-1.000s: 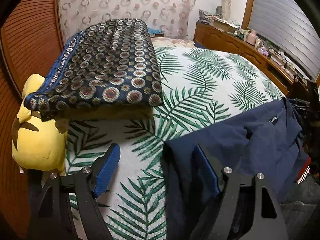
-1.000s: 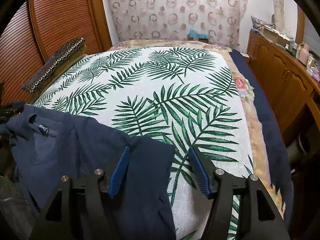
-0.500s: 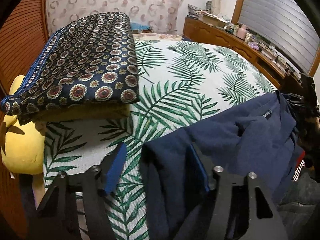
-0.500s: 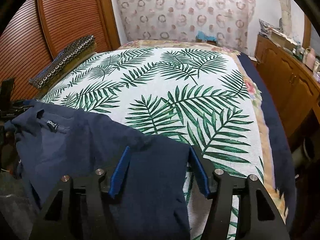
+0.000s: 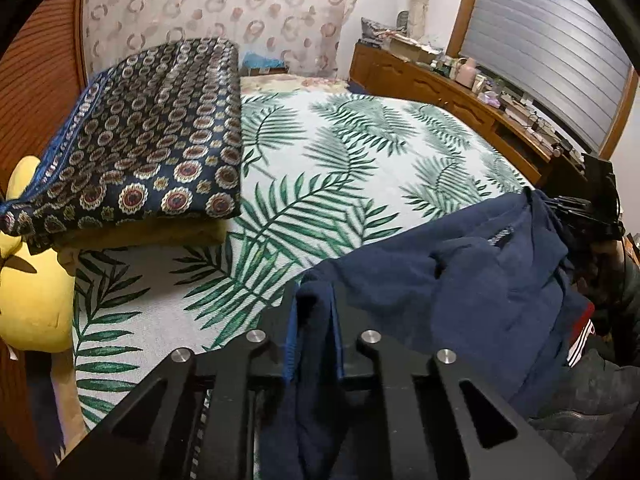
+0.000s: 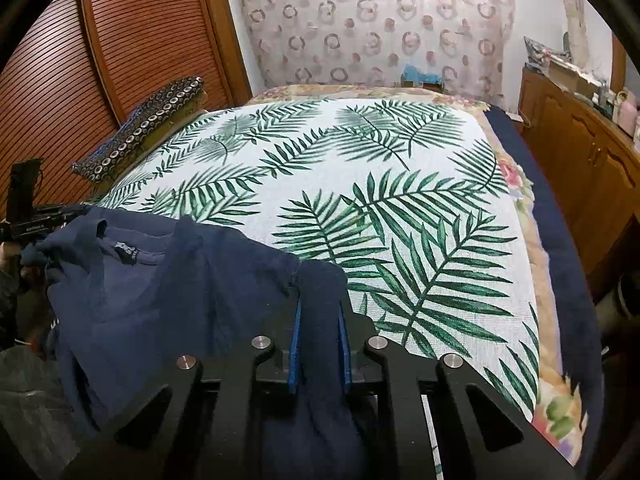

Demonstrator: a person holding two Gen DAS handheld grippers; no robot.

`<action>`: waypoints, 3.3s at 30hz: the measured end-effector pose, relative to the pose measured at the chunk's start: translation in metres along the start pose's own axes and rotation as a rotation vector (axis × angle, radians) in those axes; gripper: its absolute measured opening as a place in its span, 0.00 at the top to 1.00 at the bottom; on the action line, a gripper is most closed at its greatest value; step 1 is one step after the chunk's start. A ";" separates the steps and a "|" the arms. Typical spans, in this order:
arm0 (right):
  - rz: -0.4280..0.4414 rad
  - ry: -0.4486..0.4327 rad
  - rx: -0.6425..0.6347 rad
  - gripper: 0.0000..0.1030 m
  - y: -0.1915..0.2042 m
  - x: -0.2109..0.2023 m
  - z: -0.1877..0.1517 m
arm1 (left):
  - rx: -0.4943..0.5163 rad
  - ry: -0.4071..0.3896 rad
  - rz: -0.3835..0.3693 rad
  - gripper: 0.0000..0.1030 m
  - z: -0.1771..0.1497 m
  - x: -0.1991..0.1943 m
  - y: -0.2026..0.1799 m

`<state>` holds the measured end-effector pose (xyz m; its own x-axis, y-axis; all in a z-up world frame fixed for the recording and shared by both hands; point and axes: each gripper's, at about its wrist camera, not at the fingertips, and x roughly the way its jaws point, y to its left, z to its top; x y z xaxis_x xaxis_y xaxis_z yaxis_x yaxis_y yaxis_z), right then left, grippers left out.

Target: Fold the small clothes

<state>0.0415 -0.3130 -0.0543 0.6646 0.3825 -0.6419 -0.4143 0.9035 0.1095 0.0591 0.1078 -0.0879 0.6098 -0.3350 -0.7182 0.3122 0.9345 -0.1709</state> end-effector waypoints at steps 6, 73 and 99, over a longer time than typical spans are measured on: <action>0.011 -0.073 -0.012 0.87 0.015 -0.028 0.000 | 0.007 -0.094 -0.027 0.88 0.004 -0.040 -0.012; -0.105 -0.050 -0.060 0.89 -0.090 0.081 0.287 | 0.095 -0.157 0.191 0.90 0.262 0.107 0.043; -0.142 -0.025 0.050 0.32 -0.060 0.035 0.175 | -0.020 -0.137 0.206 0.23 0.164 0.039 0.024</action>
<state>0.1982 -0.3199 0.0499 0.7296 0.2540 -0.6350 -0.2838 0.9572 0.0569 0.2093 0.0972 -0.0094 0.7528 -0.1491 -0.6412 0.1573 0.9865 -0.0448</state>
